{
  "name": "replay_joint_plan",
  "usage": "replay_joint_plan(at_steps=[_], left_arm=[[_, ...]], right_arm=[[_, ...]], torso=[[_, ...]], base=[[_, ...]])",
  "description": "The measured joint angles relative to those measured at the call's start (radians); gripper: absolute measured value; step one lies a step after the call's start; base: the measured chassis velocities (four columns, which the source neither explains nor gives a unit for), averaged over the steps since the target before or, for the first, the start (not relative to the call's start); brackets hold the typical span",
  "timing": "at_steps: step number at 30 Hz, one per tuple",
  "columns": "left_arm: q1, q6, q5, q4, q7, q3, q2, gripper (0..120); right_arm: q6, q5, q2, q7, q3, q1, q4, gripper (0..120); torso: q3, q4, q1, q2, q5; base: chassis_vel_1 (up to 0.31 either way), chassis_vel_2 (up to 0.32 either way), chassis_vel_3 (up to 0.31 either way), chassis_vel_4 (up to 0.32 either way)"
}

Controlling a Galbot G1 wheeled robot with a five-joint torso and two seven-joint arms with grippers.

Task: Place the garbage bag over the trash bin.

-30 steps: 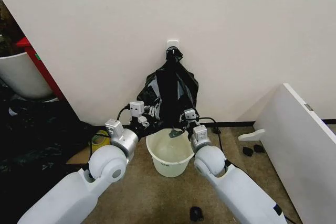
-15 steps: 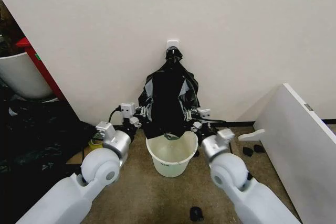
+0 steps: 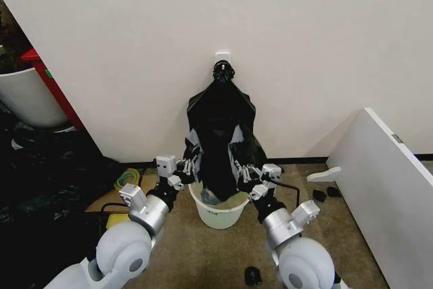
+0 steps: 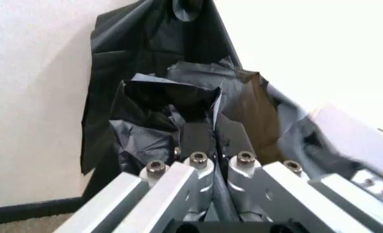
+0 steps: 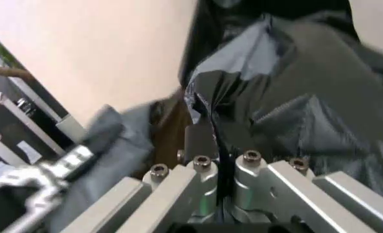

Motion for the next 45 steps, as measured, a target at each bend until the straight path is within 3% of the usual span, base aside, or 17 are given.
replay_joint_plan(at_steps=[6,15,29,34,39,45], left_arm=[[-0.016,-0.024,0.004,0.002,-0.007,-0.004,0.0,0],[-0.048,-0.034,-0.019,-0.049,-0.014,-0.018,0.025,0],[-0.052,-0.038,-0.04,-0.069,-0.022,-0.023,0.028,0],[-0.053,-0.045,-0.019,0.001,-0.022,0.011,-0.008,0],[-0.051,-0.06,0.033,0.11,-0.022,0.038,-0.076,0],[-0.04,-0.076,0.085,0.188,-0.033,0.047,-0.13,0]], right_arm=[[0.001,0.024,0.033,-0.004,-0.018,0.075,-0.034,0],[-0.103,0.252,0.098,0.037,-0.058,0.246,0.008,0],[-0.118,0.313,0.217,0.096,-0.118,0.239,-0.042,0],[-0.075,0.298,0.234,0.116,-0.083,0.201,-0.11,0],[-0.025,0.278,0.181,0.208,-0.042,0.147,-0.172,0],[-0.076,0.237,0.119,0.288,-0.046,0.142,-0.171,0]], torso=[[0.0,0.0002,0.0,0.0,0.0],[0.0,0.0002,0.0,0.0,0.0],[0.0,0.0001,0.0,0.0,-0.0002],[0.0,0.0001,0.0,0.0,0.0],[0.0,-0.0005,0.0,0.0,0.0],[0.0,0.0001,0.0,0.0,0.0]], base=[[0.0,0.0,0.0,0.0],[0.0,0.0,0.0,0.0],[0.0,0.0,0.0,0.0],[0.0,0.0,0.0,0.0],[0.0,0.0,0.0,0.0],[0.0,0.0,0.0,0.0]])
